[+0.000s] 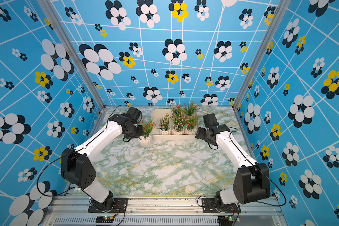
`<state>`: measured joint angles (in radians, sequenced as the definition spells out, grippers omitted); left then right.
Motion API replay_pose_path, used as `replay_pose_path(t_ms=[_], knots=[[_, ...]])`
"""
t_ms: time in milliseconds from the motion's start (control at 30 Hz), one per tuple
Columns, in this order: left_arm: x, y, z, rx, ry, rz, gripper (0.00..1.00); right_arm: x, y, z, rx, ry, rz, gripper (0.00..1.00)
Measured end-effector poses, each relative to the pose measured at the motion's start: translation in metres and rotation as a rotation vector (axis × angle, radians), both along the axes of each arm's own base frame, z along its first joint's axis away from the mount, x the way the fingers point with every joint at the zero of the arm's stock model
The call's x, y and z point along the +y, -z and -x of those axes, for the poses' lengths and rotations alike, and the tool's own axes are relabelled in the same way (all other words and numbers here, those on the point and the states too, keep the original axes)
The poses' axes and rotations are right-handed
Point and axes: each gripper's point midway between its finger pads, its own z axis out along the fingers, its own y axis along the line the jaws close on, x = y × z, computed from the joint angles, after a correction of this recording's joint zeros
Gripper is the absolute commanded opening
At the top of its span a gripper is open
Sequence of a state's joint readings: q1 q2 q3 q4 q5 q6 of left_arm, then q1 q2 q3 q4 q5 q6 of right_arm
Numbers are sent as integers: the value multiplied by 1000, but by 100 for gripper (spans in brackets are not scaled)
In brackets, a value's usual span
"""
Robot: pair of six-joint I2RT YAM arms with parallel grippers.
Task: Put the potted gypsophila into the storage box
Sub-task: Place the baby's breath potted plant at the storage box.
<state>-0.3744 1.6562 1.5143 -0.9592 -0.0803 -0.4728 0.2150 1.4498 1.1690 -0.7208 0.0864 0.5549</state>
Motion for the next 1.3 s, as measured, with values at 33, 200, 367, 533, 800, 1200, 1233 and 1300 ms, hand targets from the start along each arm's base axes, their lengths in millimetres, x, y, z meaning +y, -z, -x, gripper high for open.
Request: replay_pose_path(t_ms=[33,200,367,533,800,1200,1233,1300], knots=[[2,-7,-4,-16,-4,2,0,0,0,0,1,0,0,88],[7,-53,-29,-140,-6,15,0,0,0,0,1,0,0,88],[-1,-82,-57,-230,15,25,0,0,3,-1,8,-1,2,88],[-12,-71,-89,-253,21,30,0,1,0,-4,3,-1,1,88],[-30,-34,-134,-287,29,42,0,2,-2,-8,-1,-2,1,88],[-63,-6,-175,-351,84,77,0,3,8,-13,28,-8,10,88],[-68,-5,-177,-353,93,79,0,3,8,-13,30,-9,11,88],[-77,-2,-179,-355,115,84,0,3,9,-13,32,-12,14,88]])
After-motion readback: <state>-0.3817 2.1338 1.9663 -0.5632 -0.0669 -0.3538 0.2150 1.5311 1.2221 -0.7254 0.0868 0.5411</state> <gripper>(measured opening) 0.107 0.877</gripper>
